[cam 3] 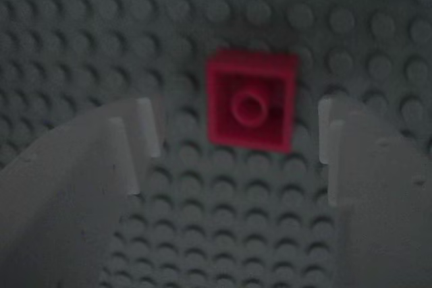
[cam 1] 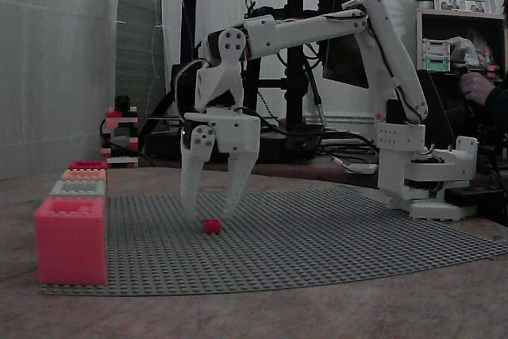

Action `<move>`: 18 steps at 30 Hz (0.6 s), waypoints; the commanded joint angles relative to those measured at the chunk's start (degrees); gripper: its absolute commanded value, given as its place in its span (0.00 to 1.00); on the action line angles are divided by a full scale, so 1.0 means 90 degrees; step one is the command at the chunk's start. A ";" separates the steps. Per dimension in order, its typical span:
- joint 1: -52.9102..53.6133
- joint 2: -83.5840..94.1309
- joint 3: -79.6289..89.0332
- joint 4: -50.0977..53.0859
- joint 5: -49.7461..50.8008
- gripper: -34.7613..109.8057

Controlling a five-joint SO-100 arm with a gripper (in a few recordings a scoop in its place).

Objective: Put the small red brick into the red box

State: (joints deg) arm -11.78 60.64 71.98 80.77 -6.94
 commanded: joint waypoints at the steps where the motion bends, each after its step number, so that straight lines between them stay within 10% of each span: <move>1: 0.0098 0.0557 -0.0264 0.0283 -0.0088 0.40; 18: -0.0029 0.0342 -0.0244 0.0010 -0.0029 0.39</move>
State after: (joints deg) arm -10.55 60.64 71.89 81.30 -6.94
